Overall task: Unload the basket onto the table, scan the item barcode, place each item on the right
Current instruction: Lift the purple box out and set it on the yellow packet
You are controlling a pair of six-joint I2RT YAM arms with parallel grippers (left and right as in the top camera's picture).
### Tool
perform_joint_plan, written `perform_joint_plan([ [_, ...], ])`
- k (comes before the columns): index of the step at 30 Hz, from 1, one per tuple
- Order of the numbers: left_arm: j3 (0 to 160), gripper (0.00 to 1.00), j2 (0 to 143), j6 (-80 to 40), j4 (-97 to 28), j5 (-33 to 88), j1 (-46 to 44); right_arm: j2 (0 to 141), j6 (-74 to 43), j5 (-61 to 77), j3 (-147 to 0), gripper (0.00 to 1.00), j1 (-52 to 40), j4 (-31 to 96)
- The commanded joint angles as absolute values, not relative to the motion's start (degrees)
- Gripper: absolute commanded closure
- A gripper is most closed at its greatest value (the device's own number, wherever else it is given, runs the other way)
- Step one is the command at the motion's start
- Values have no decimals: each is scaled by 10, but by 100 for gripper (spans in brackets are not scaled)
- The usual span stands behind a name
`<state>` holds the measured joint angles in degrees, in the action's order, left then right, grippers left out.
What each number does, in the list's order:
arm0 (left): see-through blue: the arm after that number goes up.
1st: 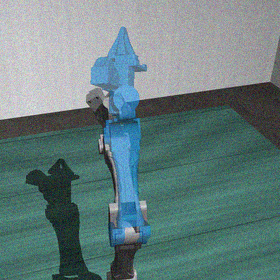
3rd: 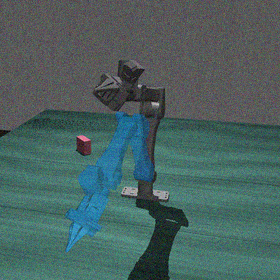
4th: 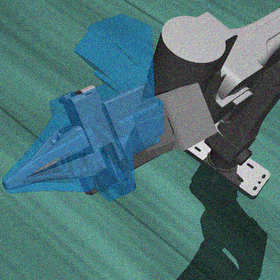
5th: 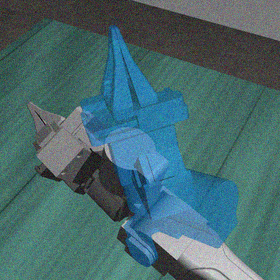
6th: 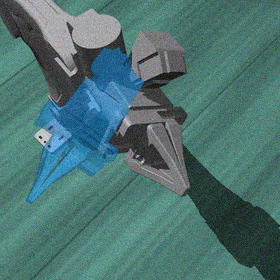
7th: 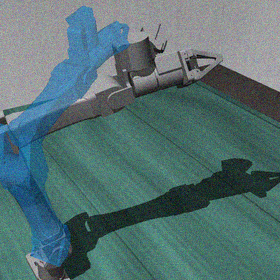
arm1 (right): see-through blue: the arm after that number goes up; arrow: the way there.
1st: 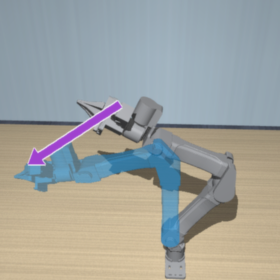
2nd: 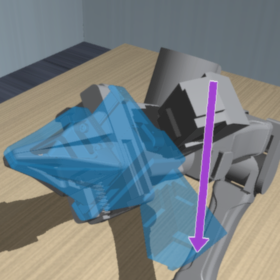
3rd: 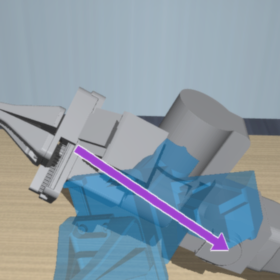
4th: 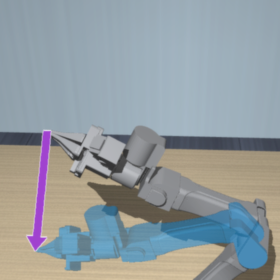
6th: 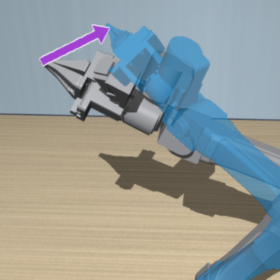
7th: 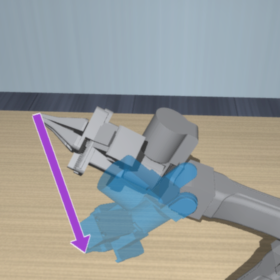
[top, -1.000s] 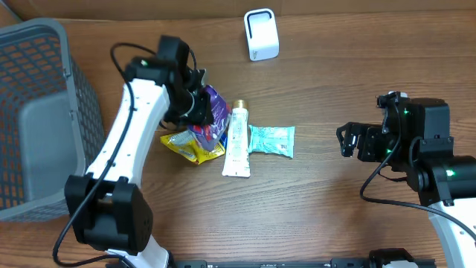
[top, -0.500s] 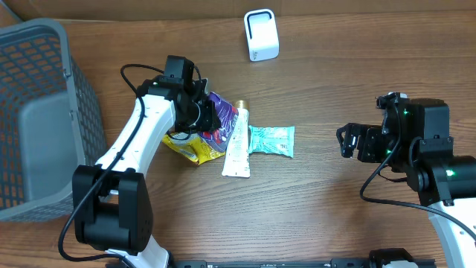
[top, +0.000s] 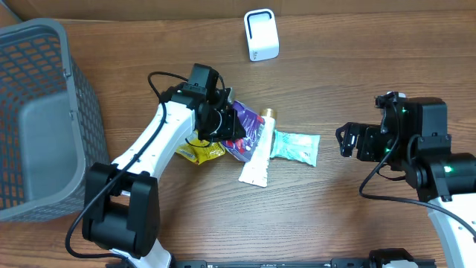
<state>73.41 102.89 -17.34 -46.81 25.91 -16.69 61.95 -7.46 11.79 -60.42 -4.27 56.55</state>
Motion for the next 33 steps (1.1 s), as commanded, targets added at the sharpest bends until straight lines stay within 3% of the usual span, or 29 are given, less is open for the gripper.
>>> perform_joint_plan([
  [1,729,76,1028,-185,-465,279,-168,627,-72,121,-611,0,-45,561],
  [15,727,67,1028,-198,-481,222,-141,638,-72,132,-611,0,-45,560],
  [18,726,43,1028,-203,-482,230,-147,638,-72,132,-611,0,-45,560],
  [22,726,27,1028,-204,-482,243,-152,638,-72,132,-611,0,-45,560],
  [33,761,26,1025,-165,-498,236,-72,638,-74,185,-611,0,-45,556],
])
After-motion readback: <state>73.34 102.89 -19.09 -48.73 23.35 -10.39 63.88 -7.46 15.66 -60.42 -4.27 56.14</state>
